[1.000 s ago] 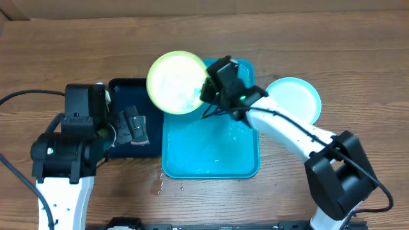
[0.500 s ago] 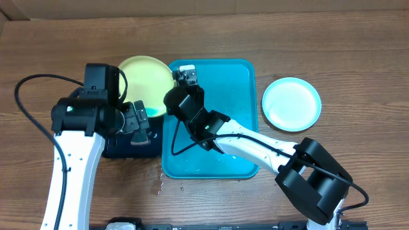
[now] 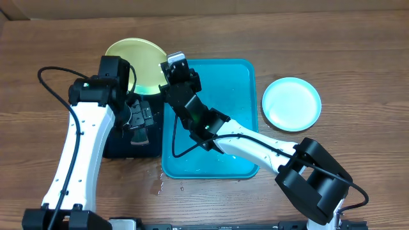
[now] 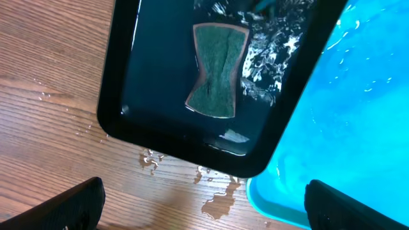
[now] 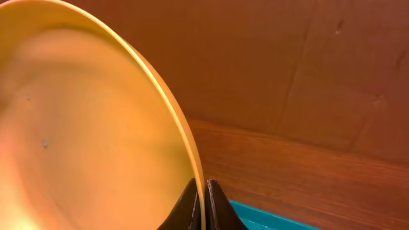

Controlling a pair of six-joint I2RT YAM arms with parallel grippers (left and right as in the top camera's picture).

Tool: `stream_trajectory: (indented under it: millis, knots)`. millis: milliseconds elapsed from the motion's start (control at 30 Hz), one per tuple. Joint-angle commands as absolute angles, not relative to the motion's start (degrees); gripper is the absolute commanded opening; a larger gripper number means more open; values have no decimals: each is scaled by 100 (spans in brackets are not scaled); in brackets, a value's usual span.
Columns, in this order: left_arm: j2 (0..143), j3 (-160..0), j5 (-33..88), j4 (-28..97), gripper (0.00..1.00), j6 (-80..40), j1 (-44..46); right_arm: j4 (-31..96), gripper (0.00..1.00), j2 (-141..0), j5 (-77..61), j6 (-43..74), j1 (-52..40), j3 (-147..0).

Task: Clean dirty plates on tray and stack at the side
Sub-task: 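Lift the yellow plate by its rim with the right gripper and swing left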

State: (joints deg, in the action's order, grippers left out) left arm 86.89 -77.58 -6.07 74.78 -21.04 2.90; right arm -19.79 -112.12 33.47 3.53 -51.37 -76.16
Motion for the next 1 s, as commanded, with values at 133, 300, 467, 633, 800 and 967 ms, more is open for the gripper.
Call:
stream_trajectory:
  millis: [133,300,467,633,800,967]
  knots:
    - [9000,-7826,-34,7078,100,-2036,301,-2362,4,-11168,3420,-167,-5133,-7734]
    - [8954,-7878,12,7244,100,-2034,296,-2497,4,-11168,3420,-351,-5133,-7734]
    - [8357,-7931,5,7435,100,-2040,303,-2775,4,-11168,3417,-403,-5133,-7734]
    - [7032,-7931,12,7404,100,-2222,303,-2995,4,-11168,3376,-939,-5137,-7734]
    - [5942,-7929,5,7400,100,-2233,303,-3428,4,-11168,3378,-1634,-5137,-7734]
    - [5697,-7929,3,7413,100,-2233,303,-4023,4,-11168,3380,-2265,-5181,-7734]
